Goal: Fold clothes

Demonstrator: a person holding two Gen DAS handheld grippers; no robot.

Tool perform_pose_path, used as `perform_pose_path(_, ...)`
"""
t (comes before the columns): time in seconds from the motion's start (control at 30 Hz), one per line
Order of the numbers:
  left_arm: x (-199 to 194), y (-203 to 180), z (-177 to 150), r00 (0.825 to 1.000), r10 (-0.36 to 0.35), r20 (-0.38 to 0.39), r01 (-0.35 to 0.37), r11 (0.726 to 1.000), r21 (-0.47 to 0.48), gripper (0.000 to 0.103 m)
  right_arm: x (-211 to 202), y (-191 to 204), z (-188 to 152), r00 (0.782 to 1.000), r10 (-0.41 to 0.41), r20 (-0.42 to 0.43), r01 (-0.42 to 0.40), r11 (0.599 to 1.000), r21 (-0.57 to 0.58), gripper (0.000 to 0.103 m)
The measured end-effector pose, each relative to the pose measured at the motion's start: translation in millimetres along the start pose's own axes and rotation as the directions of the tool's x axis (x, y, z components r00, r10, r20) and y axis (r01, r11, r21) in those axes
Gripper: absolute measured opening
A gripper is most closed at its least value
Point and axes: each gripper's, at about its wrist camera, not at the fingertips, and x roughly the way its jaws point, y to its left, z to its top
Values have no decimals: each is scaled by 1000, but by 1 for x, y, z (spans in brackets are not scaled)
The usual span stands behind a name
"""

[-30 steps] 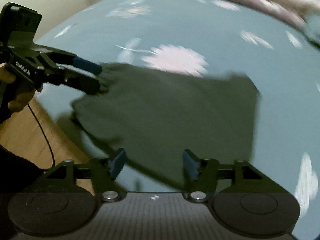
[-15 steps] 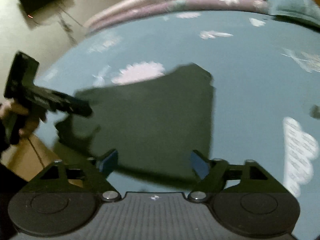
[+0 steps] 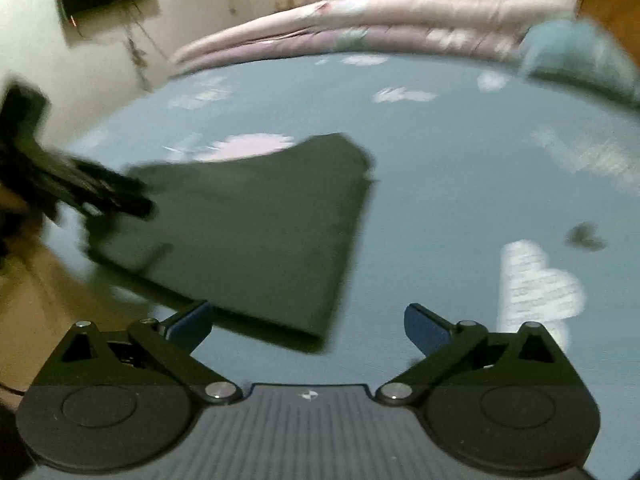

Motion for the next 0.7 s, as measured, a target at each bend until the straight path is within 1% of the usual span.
perform_pose_path(0.03, -1, -4, -1, 1000, -5, 13, 5, 1000, 9, 99, -1, 6, -6, 998, -67, 15, 67, 997, -46, 103)
perform_pose_path(0.1, -2, -12, -2, 999, -15, 38, 14, 1000, 27, 99, 6, 24, -19, 981, -191, 30, 194, 966, -169, 103)
perform_pose_path(0.17, -5, -17, -7, 999, -28, 46, 27, 999, 32, 99, 14, 43, -33, 957, -286, 48, 287, 911, -296, 103)
perform_pose_path(0.23, -9, -21, -13, 998, -42, 49, 41, 999, 31, 99, 18, 59, -42, 938, -334, 95, 344, 860, -375, 103)
perform_pose_path(0.27, -11, -23, -17, 998, -49, 50, 48, 998, 31, 99, 20, 67, -47, 928, -354, 119, 371, 833, -411, 103)
perform_pose_path(0.37, -17, -28, -26, 996, -70, 54, 69, 997, 31, 99, 21, 82, -52, 911, -379, 161, 409, 787, -462, 103)
perform_pose_path(0.47, -24, -34, -36, 994, -91, 58, 90, 996, 30, 99, 24, 89, -50, 898, -391, 201, 438, 756, -487, 103)
perform_pose_path(0.6, -32, -42, -49, 991, -119, 63, 117, 993, 30, 99, 28, 84, -45, 879, -421, 222, 473, 715, -515, 103)
perform_pose_path(0.67, -34, -40, -52, 990, -123, 63, 121, 992, 29, 99, 32, 85, -42, 868, -435, 241, 492, 682, -541, 103)
perform_pose_path(0.7, -34, -38, -52, 990, -125, 62, 123, 992, 26, 99, 35, 85, -41, 865, -438, 244, 495, 669, -554, 103)
